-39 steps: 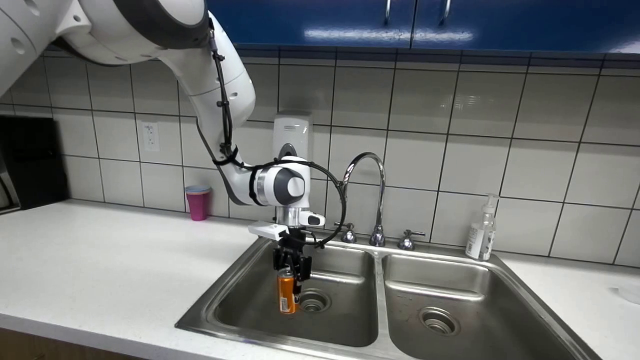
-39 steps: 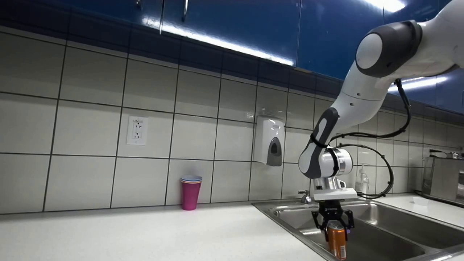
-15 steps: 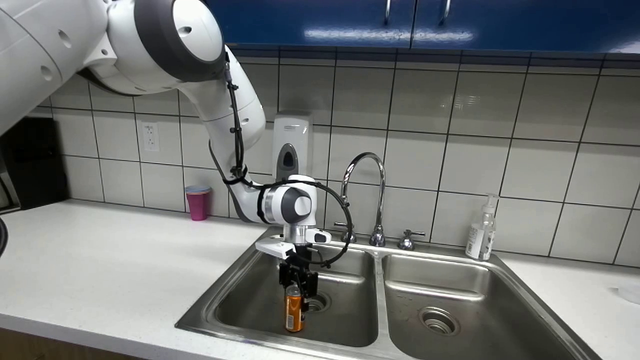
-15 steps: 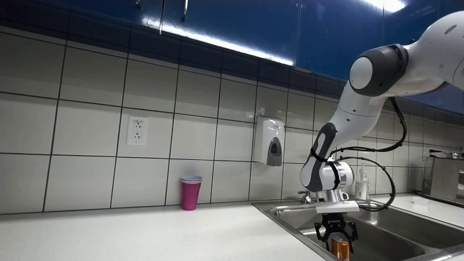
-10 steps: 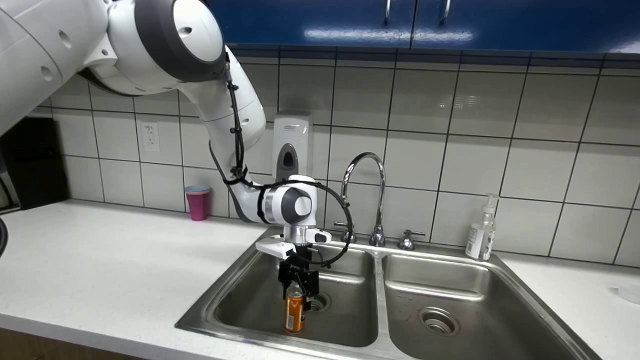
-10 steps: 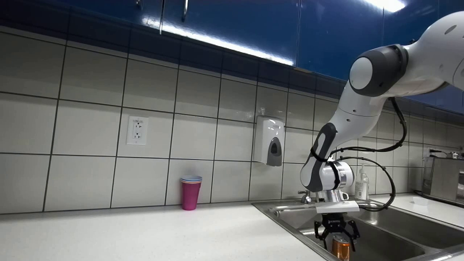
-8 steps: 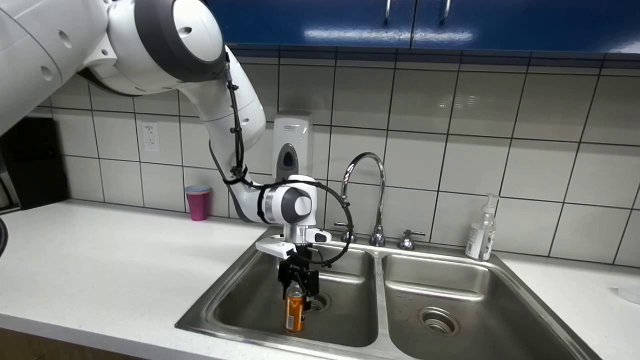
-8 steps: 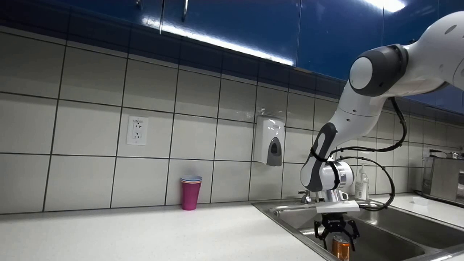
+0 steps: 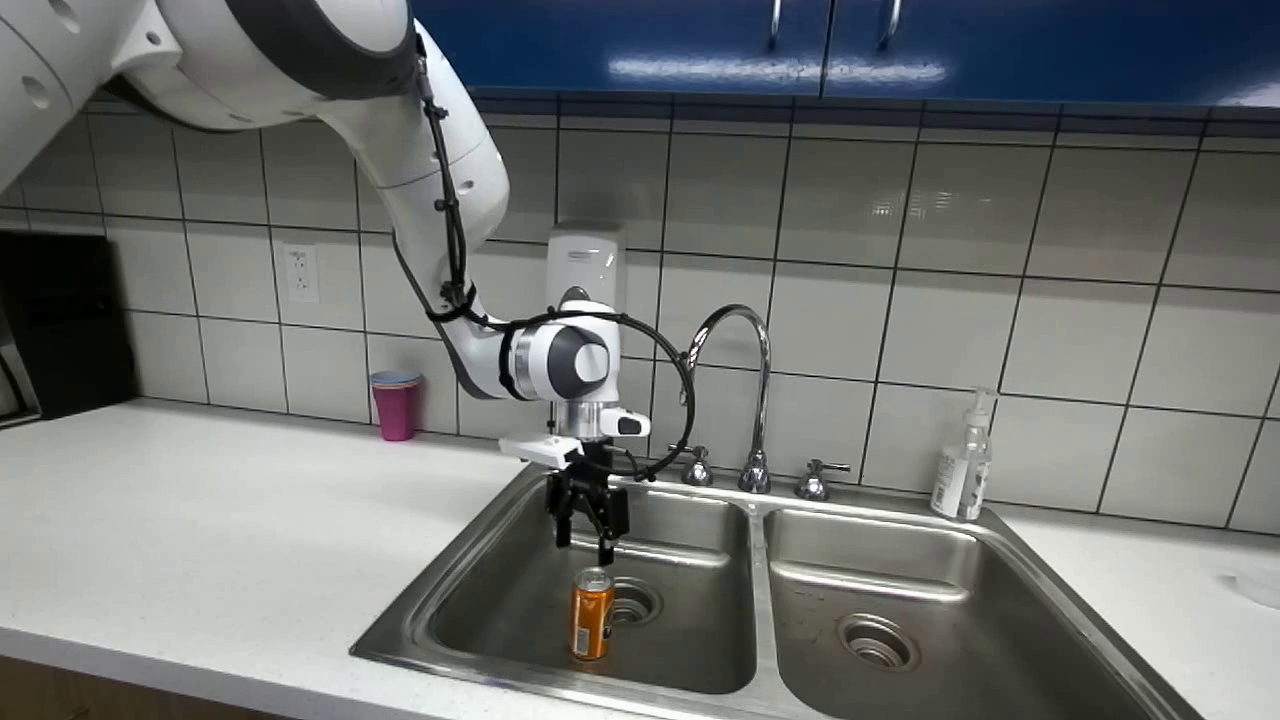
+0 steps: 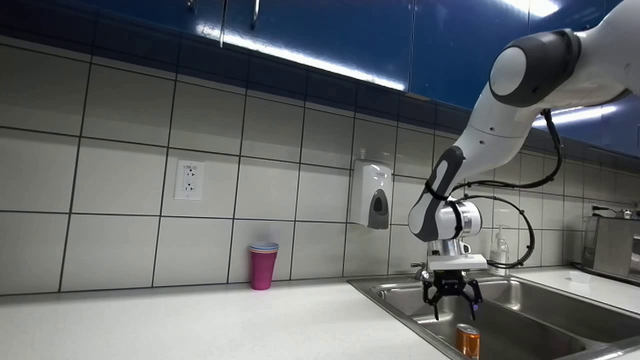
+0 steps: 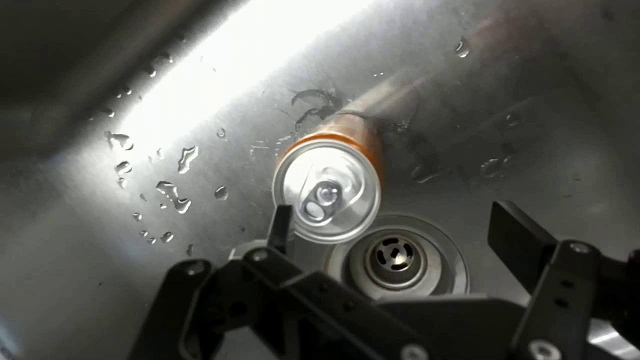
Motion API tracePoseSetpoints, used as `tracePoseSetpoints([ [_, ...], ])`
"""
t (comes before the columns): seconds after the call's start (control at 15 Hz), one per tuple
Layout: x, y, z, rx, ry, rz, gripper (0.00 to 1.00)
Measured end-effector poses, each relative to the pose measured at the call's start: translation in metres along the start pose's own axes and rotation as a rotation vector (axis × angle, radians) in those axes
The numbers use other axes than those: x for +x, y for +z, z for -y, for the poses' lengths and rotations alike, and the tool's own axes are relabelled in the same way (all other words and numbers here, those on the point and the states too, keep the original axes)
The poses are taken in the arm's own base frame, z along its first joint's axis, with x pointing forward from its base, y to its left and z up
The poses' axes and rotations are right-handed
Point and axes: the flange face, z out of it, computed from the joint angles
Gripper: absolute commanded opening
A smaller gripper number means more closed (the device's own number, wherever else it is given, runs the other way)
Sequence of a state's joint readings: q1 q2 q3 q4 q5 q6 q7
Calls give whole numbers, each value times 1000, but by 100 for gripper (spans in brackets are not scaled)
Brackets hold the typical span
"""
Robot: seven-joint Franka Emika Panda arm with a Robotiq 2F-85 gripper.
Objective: Put the can inside the sink
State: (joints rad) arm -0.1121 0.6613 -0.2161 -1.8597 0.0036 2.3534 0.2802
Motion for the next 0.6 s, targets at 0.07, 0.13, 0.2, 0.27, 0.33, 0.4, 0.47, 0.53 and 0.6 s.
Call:
tracePoseSetpoints([
  [0.07, -4, -11, 6, 5, -12, -12, 100],
  [0.13, -10, -22, 12, 9, -25, -23, 100],
  [0.2, -15, -32, 18, 12, -40, -33, 100],
  [0.27, -22, -42, 24, 13, -59, -44, 100],
  [0.33, -28, -52, 31, 11, -80, -55, 100],
  [0.4, -36, -60, 38, 9, -102, -65, 100],
  [0.47, -44, -69, 46, 8, -127, -74, 100],
  [0.53, -53, -77, 54, 7, -152, -82, 100],
  [0.6, -64, -85, 62, 5, -180, -91, 100],
])
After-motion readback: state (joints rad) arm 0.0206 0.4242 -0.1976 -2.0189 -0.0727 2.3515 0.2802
